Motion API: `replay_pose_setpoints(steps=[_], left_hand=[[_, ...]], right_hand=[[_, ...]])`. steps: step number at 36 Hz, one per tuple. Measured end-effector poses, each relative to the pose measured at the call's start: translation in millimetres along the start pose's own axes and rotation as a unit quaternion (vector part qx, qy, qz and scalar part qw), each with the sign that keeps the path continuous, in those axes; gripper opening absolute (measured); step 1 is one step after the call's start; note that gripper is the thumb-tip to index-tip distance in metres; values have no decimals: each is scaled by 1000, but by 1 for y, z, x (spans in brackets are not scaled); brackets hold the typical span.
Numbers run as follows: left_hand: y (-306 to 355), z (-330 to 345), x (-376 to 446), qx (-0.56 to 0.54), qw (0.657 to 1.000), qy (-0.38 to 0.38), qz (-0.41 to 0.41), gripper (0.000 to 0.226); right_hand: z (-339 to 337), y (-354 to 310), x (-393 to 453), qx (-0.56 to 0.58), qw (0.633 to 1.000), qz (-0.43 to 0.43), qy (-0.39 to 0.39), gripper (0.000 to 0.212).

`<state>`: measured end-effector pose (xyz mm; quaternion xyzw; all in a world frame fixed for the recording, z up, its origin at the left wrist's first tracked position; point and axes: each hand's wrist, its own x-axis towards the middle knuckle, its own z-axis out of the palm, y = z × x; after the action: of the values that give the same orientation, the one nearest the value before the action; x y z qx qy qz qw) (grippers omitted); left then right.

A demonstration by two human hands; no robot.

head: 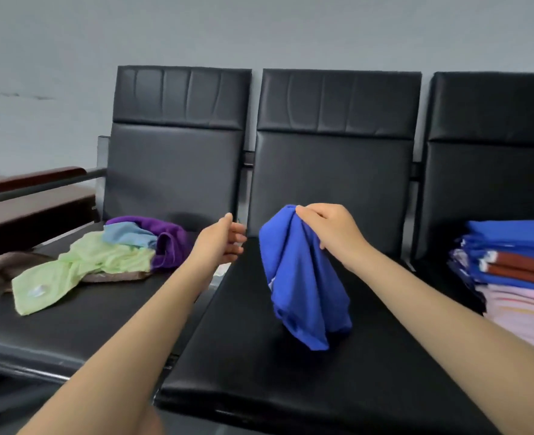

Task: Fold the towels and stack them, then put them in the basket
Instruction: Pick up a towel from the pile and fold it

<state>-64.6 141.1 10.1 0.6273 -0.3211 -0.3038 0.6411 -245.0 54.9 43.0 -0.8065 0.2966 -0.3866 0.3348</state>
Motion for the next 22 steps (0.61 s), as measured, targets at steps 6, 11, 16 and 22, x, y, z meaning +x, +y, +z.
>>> replay_pose_setpoints(steps=[6,11,16,22], left_hand=[[-49,53,3,80,986,-122,-78,40],[-75,84,6,108,965,-207,-122,39],[-86,103,14,79,973,-202,-82,24],[-102,97,15,226,955,-187,-38,33]], right_hand=[[-13,73,-12,76,988,129,31,29],[-11,127,-29,64,978,196,15,36],[-16,143,-41,43,979,198,-22,33],[-18,145,-39,67,980,187,-18,30]])
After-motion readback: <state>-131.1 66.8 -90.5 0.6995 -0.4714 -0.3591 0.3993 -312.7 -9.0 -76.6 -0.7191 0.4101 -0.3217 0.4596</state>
